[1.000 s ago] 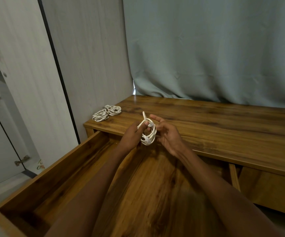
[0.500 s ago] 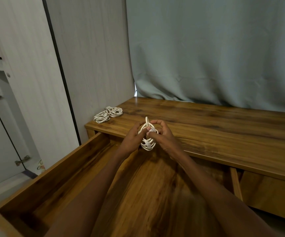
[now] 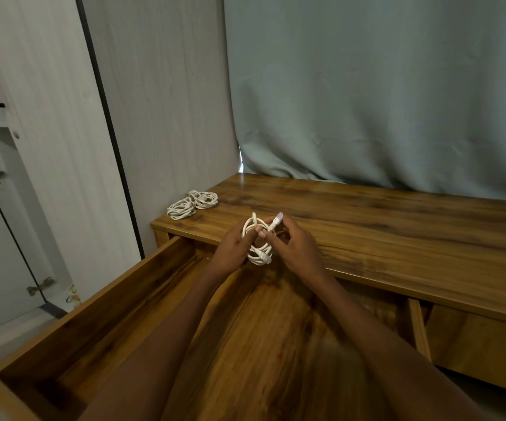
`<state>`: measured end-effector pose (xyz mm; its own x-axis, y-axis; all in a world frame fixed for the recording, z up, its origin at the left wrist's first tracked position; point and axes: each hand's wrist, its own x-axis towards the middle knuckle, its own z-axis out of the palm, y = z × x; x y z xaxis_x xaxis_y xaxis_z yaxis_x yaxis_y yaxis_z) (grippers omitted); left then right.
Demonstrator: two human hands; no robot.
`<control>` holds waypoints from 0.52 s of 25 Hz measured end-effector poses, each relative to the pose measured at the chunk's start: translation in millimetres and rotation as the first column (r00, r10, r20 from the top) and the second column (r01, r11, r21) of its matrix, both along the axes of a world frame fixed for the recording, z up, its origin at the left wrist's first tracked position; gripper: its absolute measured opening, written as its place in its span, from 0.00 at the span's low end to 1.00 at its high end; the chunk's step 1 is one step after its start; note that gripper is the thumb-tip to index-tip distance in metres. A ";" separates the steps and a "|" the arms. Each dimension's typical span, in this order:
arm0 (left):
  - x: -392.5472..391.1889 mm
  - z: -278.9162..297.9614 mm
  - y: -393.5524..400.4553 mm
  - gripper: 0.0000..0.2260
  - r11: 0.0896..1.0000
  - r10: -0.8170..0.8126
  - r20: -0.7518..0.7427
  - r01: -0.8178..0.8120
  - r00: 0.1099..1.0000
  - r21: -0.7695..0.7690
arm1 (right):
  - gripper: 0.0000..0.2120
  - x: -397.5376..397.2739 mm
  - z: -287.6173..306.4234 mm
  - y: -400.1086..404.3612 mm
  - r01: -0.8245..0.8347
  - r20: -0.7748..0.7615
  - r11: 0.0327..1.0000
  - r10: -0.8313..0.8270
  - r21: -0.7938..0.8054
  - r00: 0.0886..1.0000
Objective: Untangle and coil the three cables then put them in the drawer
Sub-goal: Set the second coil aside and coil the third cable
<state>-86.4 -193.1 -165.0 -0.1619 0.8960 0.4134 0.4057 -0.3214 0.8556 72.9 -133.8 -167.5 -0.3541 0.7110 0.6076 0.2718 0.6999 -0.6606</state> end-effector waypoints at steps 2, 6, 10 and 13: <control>2.8 2.2 -1.0 0.10 0.999 0.036 -0.035 -0.036 0.999 -0.018 | 0.16 1.6 1.8 0.3 0.090 -0.062 0.989 -0.083 0.116 0.995; 10.0 3.4 -1.2 0.10 0.997 -0.020 -0.092 0.013 0.996 -0.081 | 0.13 -1.9 0.1 2.2 0.015 -0.152 0.999 -0.007 0.049 0.988; 11.7 8.6 -4.8 0.16 0.989 -0.091 -0.080 0.081 0.993 -0.122 | 0.14 -0.9 3.2 -0.4 -0.075 -0.278 0.989 0.037 -0.126 0.960; 10.0 8.3 -5.5 0.17 0.972 -0.138 -0.096 0.116 0.986 -0.206 | 0.11 -0.2 6.9 -4.4 -0.119 -0.363 0.983 0.060 -0.140 0.930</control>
